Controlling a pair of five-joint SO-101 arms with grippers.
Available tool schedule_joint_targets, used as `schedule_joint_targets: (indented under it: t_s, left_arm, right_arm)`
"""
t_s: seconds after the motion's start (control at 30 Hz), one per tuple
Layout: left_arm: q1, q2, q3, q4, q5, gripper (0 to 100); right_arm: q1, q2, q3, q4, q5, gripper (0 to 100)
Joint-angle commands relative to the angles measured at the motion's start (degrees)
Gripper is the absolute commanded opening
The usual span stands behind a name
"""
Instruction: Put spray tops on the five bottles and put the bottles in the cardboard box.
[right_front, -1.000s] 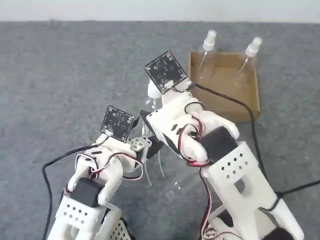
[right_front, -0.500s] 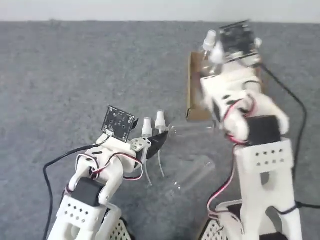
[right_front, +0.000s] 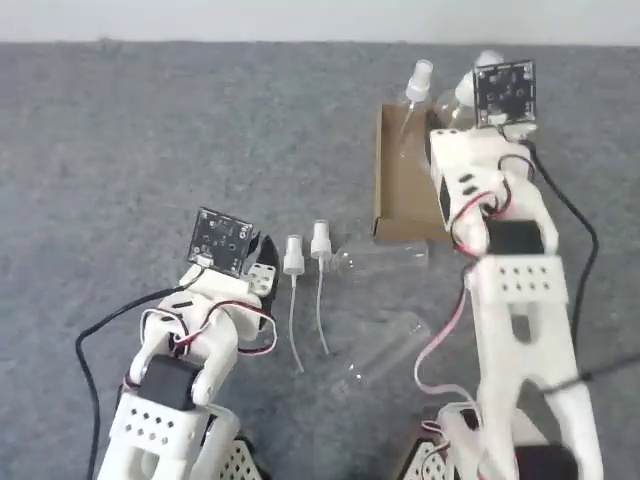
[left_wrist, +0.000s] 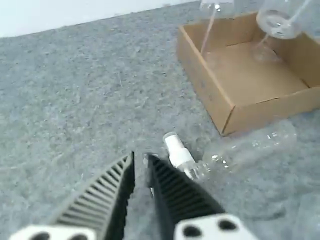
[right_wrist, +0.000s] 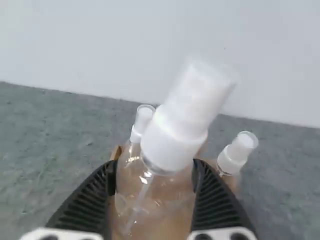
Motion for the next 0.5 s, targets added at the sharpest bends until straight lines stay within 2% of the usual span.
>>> schedule_joint_targets:
  t_s: [0.0, 0.13, 0.33, 0.47]
  left_arm:
    - [-0.4, -1.1, -0.6, -1.7, 0.1, 1]
    - [-0.4, -1.1, -0.1, -1.7, 0.1, 1]
    - [-0.4, -1.1, 2.9, -6.5, 0.2, 1]
    - [-0.4, -1.1, 3.4, -6.9, 0.2, 1]
  right_arm:
    - [-1.2, 6.2, -0.6, -8.7, 0.9, 0.6]
    - [-3.2, 12.8, -0.7, -12.4, 1.0, 0.6]
    - [-3.8, 19.4, -5.0, -12.5, 0.5, 0.6]
    - [-3.6, 23.2, -7.5, -12.5, 0.6, 0.6]
